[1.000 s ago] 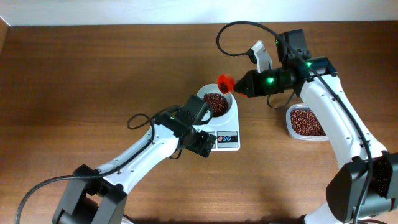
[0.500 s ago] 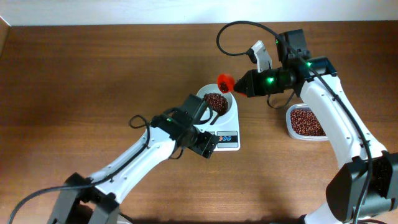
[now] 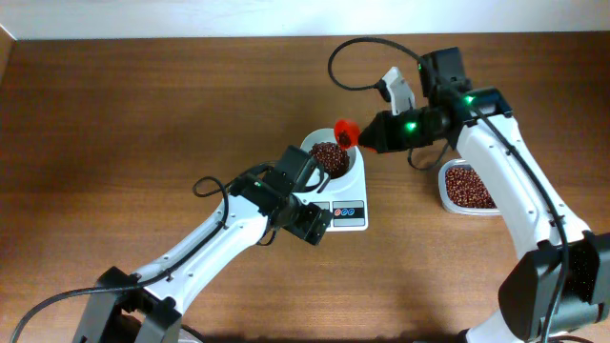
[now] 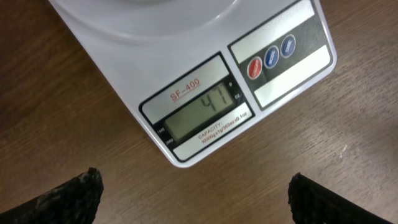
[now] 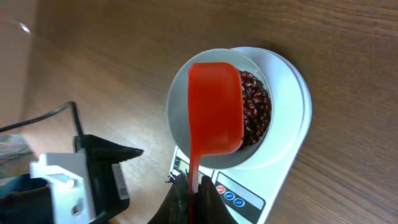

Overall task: Scoop item into bowl and weigh 50g on scale
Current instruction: 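Shake the tilted scoop over the bowl to trickle in more beans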

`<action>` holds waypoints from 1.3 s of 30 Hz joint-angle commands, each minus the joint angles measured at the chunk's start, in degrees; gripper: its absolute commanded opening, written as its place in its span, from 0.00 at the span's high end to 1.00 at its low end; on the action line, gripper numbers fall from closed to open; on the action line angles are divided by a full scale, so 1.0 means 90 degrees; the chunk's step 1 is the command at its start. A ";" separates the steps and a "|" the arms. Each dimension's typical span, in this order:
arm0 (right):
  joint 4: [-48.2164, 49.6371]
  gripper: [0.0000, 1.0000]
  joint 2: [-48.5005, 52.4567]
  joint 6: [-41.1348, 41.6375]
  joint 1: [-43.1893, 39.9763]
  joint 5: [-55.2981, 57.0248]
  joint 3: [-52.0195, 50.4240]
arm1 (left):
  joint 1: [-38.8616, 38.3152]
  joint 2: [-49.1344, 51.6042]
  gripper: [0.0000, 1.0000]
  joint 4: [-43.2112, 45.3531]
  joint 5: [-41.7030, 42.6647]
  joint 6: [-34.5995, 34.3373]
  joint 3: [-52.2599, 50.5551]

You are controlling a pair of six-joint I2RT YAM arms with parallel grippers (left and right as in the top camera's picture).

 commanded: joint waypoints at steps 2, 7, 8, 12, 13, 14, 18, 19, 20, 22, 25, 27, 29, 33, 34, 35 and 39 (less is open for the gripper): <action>0.0015 0.96 -0.0017 -0.0024 0.0245 0.0658 0.0131 | 0.0019 -0.0097 0.02 0.0143 -0.0073 0.0075 0.0058; 0.0036 0.96 -0.0017 0.0005 0.0279 0.0765 0.0131 | 0.0019 -0.0097 0.01 0.0158 -0.0073 0.0075 0.0058; 0.0041 0.96 -0.0017 0.0070 0.0260 0.0848 0.0131 | 0.0019 -0.0095 0.01 0.0158 -0.0073 0.0075 0.0058; 0.0095 0.96 -0.0017 0.0027 0.0277 0.0733 0.0134 | 0.0019 -0.0097 0.01 0.0175 -0.0073 0.0078 0.0058; 0.0141 0.96 -0.0017 0.0148 0.0272 0.0619 0.0131 | 0.0019 -0.0097 0.01 0.0175 -0.0073 0.0075 0.0058; 0.0143 0.96 -0.0012 -0.0199 0.0328 0.0505 0.0131 | 0.0019 -0.0097 0.01 0.0185 -0.0073 0.0075 0.0058; 0.0092 0.96 -0.0012 -0.0495 0.0376 0.0335 0.0134 | 0.0019 -0.0097 0.01 0.0204 -0.0073 0.0075 0.0058; 0.0087 0.96 -0.0022 -0.0163 0.0376 0.0850 0.0134 | 0.0019 -0.0097 0.01 0.0206 -0.0073 0.0075 0.0058; 0.0134 0.96 -0.0017 0.0189 0.0362 0.0886 0.0134 | 0.0019 -0.0097 0.01 0.0206 -0.0073 0.0075 0.0058; 0.0143 0.96 -0.0017 -0.0369 0.0508 0.0862 0.0134 | 0.0019 -0.0097 0.01 0.0250 -0.0073 0.0075 0.0058; 0.0204 0.96 -0.0017 -0.0075 0.0537 0.0971 0.0134 | 0.0019 -0.0097 0.01 0.0330 -0.0073 0.0075 0.0058; 0.0187 0.96 -0.0017 -0.0061 0.0517 0.1175 0.0134 | 0.0019 -0.0097 0.01 0.0328 -0.0073 0.0075 0.0058; 0.0255 0.96 -0.0017 0.0027 0.0493 0.1081 0.0134 | 0.0019 -0.0097 0.01 0.0318 -0.0073 0.0075 0.0058; 0.0260 0.96 -0.0017 0.0029 0.0493 0.1001 0.0134 | 0.0019 -0.0097 0.01 0.0313 -0.0070 0.0075 0.0058; 0.0257 0.96 -0.0017 0.0027 0.0493 0.0988 0.0134 | 0.0019 -0.0097 0.01 0.0311 -0.0070 0.0075 0.0058; 0.0260 0.96 -0.0017 0.0027 0.0493 0.0988 0.0134 | 0.0019 -0.0097 0.01 0.0311 -0.0070 0.0075 0.0058; 0.0262 0.96 -0.0017 0.0029 0.0491 0.0991 0.0134 | 0.0019 -0.0097 0.01 0.0313 -0.0073 0.0075 0.0058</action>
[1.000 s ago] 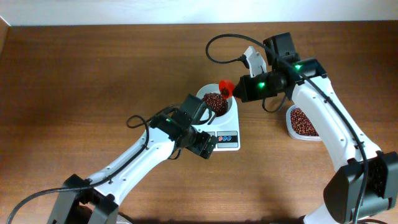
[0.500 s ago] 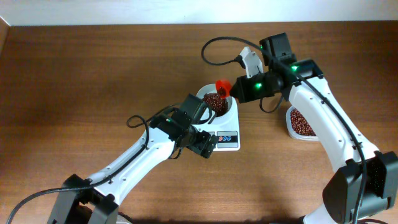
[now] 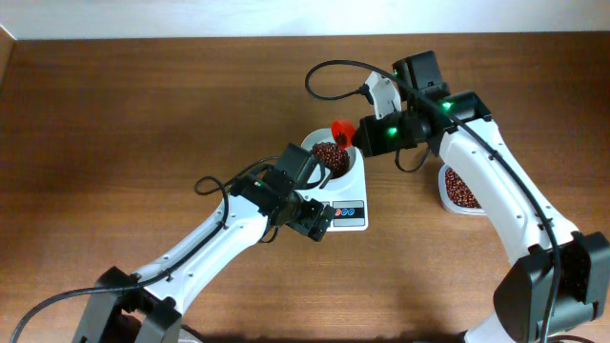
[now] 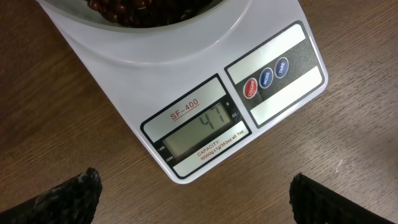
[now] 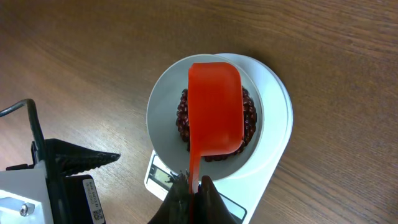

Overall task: Scoop item into bowl and weigh 50g on scale
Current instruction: 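Shake the tilted scoop over the bowl to trickle in more beans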

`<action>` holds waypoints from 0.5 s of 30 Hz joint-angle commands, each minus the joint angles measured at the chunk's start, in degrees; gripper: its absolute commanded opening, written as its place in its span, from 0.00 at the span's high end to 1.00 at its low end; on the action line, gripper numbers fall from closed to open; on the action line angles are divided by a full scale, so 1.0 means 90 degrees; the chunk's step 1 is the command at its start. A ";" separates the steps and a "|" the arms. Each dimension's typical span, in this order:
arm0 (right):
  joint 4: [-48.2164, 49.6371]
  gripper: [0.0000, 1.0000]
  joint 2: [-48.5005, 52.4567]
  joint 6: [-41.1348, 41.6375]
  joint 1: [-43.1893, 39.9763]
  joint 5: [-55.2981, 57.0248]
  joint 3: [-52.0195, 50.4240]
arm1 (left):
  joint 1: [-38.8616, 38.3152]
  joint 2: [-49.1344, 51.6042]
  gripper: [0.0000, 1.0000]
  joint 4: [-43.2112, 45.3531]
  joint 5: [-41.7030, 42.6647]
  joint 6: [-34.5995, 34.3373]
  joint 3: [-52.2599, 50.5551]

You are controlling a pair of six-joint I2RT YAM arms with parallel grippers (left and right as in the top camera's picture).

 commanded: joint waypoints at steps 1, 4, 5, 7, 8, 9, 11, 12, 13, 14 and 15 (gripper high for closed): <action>0.0019 0.96 -0.0017 0.0046 -0.0005 -0.0049 0.0134 | 0.0019 -0.0097 0.01 0.0007 -0.0073 0.0073 0.0058; -0.0107 0.96 -0.0017 -0.0345 0.0170 -0.0068 0.0134 | 0.0019 -0.0097 0.01 0.0010 -0.0073 0.0073 0.0058; -0.0153 0.96 -0.0017 -0.0221 0.0202 0.0648 0.0134 | 0.0019 -0.0097 0.01 0.0007 -0.0073 0.0073 0.0058; -0.0053 0.96 -0.0017 0.0029 0.0214 0.0355 0.0134 | 0.0019 -0.0097 0.01 0.0005 -0.0070 0.0073 0.0058; -0.0058 0.96 -0.0017 -0.0143 0.0255 0.0250 0.0134 | 0.0019 -0.0097 0.01 0.0005 -0.0073 0.0073 0.0058; -0.0090 0.96 -0.0017 -0.0141 0.0291 0.0622 0.0134 | 0.0019 -0.0097 0.01 0.0007 -0.0073 0.0073 0.0058; -0.0063 0.96 -0.0017 0.0146 0.0255 0.0697 0.0134 | 0.0019 -0.0097 0.01 0.0007 -0.0073 0.0073 0.0058; -0.0036 0.96 -0.0017 0.0143 0.0243 0.0457 0.0134 | 0.0019 -0.0097 0.01 0.0000 -0.0070 0.0073 0.0058; -0.0012 0.96 -0.0017 0.0151 0.0233 0.0357 0.0134 | 0.0019 -0.0097 0.01 -0.0012 -0.0073 0.0073 0.0058; 0.0022 0.96 -0.0017 0.0165 0.0226 0.0311 0.0134 | 0.0019 -0.0097 0.01 -0.0012 -0.0070 0.0073 0.0058; 0.0049 0.96 -0.0017 0.0175 0.0226 0.0282 0.0134 | 0.0019 -0.0097 0.01 -0.0012 -0.0073 0.0073 0.0058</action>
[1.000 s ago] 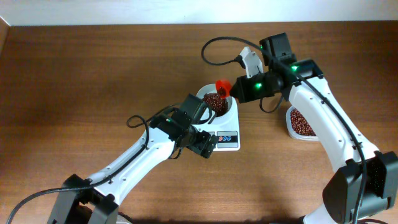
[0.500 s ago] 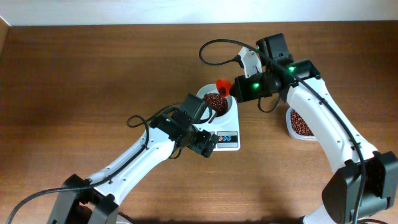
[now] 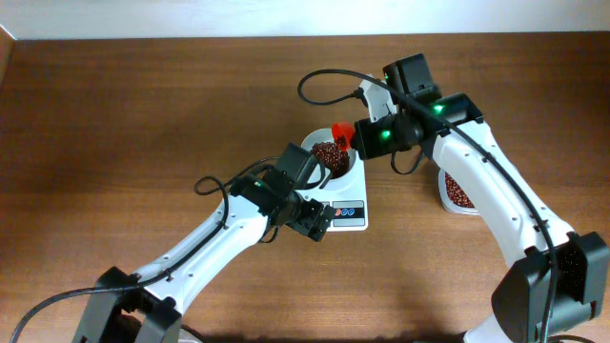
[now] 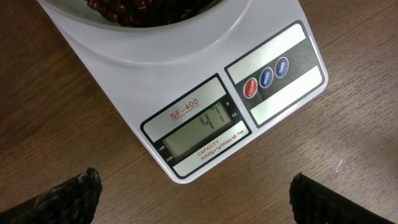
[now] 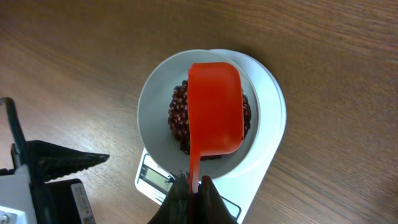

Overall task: Scoop item into bowl and weigh 50g on scale
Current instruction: 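Shake the tilted scoop over the bowl to trickle in more beans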

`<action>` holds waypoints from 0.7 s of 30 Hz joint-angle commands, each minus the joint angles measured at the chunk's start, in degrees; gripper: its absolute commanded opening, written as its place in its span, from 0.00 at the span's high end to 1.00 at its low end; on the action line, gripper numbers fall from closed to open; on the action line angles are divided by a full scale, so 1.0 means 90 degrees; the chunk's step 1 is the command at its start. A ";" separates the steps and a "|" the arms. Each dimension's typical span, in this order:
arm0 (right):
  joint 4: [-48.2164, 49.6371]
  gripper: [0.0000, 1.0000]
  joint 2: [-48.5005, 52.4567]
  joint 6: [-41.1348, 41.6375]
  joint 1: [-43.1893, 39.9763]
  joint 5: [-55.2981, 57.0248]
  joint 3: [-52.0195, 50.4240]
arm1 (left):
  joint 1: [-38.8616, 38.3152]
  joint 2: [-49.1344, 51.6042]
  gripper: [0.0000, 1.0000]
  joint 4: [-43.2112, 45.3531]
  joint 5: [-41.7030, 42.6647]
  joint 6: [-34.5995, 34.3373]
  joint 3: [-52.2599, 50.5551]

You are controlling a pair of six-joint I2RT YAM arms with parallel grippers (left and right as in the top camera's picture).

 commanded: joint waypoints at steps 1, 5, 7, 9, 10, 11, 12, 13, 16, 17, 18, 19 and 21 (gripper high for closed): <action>0.0080 0.96 -0.0017 0.0104 0.0005 -0.0180 0.0131 | 0.0019 -0.0097 0.01 -0.0010 -0.0070 0.0073 0.0058; 0.0083 0.96 -0.0017 0.0102 -0.0075 -0.0216 0.0131 | 0.0019 -0.0097 0.01 -0.0010 -0.0073 0.0073 0.0058; 0.0083 0.96 -0.0017 0.0102 -0.0073 -0.0255 0.0131 | 0.0019 -0.0097 0.01 -0.0007 -0.0073 0.0073 0.0058; 0.0080 0.96 -0.0017 0.0102 -0.0073 -0.0359 0.0131 | 0.0019 -0.0097 0.01 -0.0007 -0.0073 0.0073 0.0058; 0.0080 0.96 -0.0017 0.0102 -0.0073 -0.0362 0.0131 | 0.0019 -0.0097 0.01 -0.0007 -0.0073 0.0073 0.0058; 0.0083 0.96 -0.0017 0.0102 -0.0073 -0.0359 0.0131 | 0.0019 -0.0097 0.01 -0.0007 -0.0073 0.0073 0.0058; 0.0083 0.96 -0.0017 0.0102 -0.0073 -0.0359 0.0131 | 0.0019 -0.0097 0.01 -0.0007 -0.0073 0.0073 0.0058; 0.0083 0.96 -0.0017 0.0102 -0.0073 -0.0359 0.0131 | 0.0019 -0.0097 0.01 -0.0007 -0.0073 0.0070 0.0058; 0.0085 0.96 -0.0017 0.0100 -0.0073 -0.0359 0.0131 | 0.0019 -0.0097 0.01 -0.0010 -0.0073 -0.0085 0.0058; 0.0083 0.96 -0.0017 0.0100 -0.0073 -0.0359 0.0131 | 0.0019 -0.0097 0.01 -0.0010 -0.0073 -0.0277 0.0058; 0.0083 0.96 -0.0017 0.0100 -0.0073 -0.0359 0.0131 | 0.0019 -0.0097 0.01 -0.0010 -0.0073 -0.0435 0.0058; 0.0083 0.96 -0.0017 0.0102 -0.0073 -0.0359 0.0131 | 0.0019 -0.0097 0.01 -0.0010 -0.0073 -0.0505 0.0058; 0.0083 0.96 -0.0017 0.0100 -0.0073 -0.0359 0.0131 | 0.0019 -0.0097 0.01 -0.0010 -0.0070 -0.0505 0.0058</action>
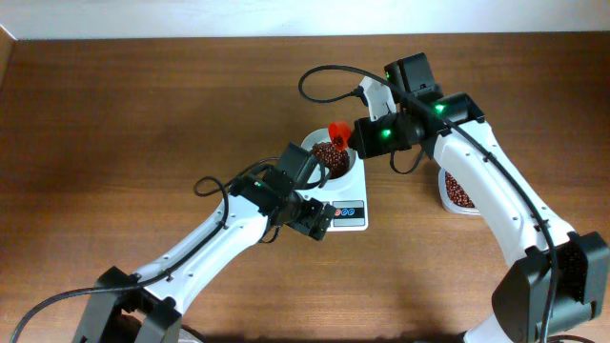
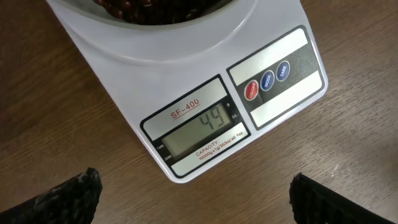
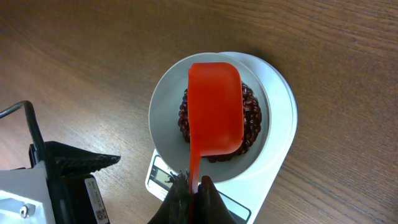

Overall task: Scoop item into bowl and weigh 50g on scale
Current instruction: 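Shake the tilted scoop over the bowl to trickle in more beans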

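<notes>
A white scale (image 1: 345,195) carries a white bowl (image 3: 166,118) of dark red beans (image 3: 252,109). Its display (image 2: 200,127) reads 49. My right gripper (image 3: 194,185) is shut on the handle of a red scoop (image 3: 214,109), which hangs over the bowl; in the overhead view the red scoop (image 1: 337,132) is above the bowl's far rim. My left gripper (image 2: 194,196) stands open low over the table just in front of the scale, nothing between its fingertips (image 2: 68,193).
A clear tub of red beans (image 1: 459,195) sits right of the scale, partly under my right arm. A black cable (image 1: 329,71) loops behind the scale. Brown wood table (image 1: 143,114) stretches to the left and front.
The scale reading has gone from 47 to 49. The scoop over the bowl has shifted slightly. My left gripper has barely moved.
The scoop was held over the bowl's right side with the display at 47. At the two later moments it hung further over the beans, still at 47. Now the display shows 49, with my left gripper open in front of the scale throughout.
</notes>
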`<action>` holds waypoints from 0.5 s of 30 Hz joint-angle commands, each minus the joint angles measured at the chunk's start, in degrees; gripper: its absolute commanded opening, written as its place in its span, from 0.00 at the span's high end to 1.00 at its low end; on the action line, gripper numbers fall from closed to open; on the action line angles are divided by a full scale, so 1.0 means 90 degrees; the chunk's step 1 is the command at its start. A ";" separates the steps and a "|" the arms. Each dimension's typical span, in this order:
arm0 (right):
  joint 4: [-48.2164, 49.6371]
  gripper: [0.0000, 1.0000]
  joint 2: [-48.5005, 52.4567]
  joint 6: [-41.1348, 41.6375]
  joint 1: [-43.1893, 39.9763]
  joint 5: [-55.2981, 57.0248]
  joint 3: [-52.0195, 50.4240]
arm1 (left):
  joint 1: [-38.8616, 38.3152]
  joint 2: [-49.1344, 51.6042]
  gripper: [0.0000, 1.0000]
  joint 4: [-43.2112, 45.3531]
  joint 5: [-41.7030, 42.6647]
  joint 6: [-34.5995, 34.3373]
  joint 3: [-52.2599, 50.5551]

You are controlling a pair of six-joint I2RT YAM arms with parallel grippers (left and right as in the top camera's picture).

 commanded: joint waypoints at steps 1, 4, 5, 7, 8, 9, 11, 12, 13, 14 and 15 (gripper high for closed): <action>0.0039 0.96 -0.0017 0.0029 -0.0029 -0.0100 0.0134 | 0.0019 -0.0097 0.01 -0.0007 -0.0073 -0.0206 0.0058; 0.0039 0.96 -0.0017 0.0029 -0.0029 -0.0036 0.0134 | 0.0019 -0.0097 0.01 0.0019 -0.0075 -0.0204 0.0058; 0.0024 0.96 -0.0017 0.0032 -0.0029 -0.0039 0.0134 | 0.0019 -0.0097 0.01 0.0017 -0.0075 -0.0204 0.0058; -0.0015 0.96 -0.0017 -0.0051 0.0036 -0.0194 0.0134 | 0.0019 -0.0097 0.01 0.0012 -0.0078 -0.0199 0.0058; -0.0087 0.96 -0.0017 -0.0350 0.0097 -0.0148 0.0134 | 0.0019 -0.0097 0.01 0.0015 -0.0078 -0.0199 0.0058; -0.0180 0.96 -0.0017 -0.0379 0.0112 0.0367 0.0134 | 0.0019 -0.0097 0.01 0.0017 -0.0109 -0.0202 0.0058; -0.0168 0.96 -0.0017 -0.0138 0.0102 0.0289 0.0134 | 0.0019 -0.0097 0.01 0.0015 -0.0219 -0.0199 0.0058; -0.0155 0.96 -0.0017 -0.0345 0.0146 0.0061 0.0134 | 0.0019 -0.0097 0.01 0.0015 -0.0219 -0.0199 0.0058; -0.0175 0.96 -0.0017 -0.0391 0.0204 0.0478 0.0134 | 0.0019 -0.0097 0.01 0.0015 -0.0219 -0.0199 0.0058; -0.0153 0.96 -0.0017 -0.0083 0.0197 0.0801 0.0134 | 0.0019 -0.0097 0.01 0.0015 -0.0219 -0.0202 0.0058; -0.0102 0.96 -0.0017 -0.0058 0.0189 0.0602 0.0134 | 0.0019 -0.0097 0.01 0.0015 -0.0216 -0.0202 0.0058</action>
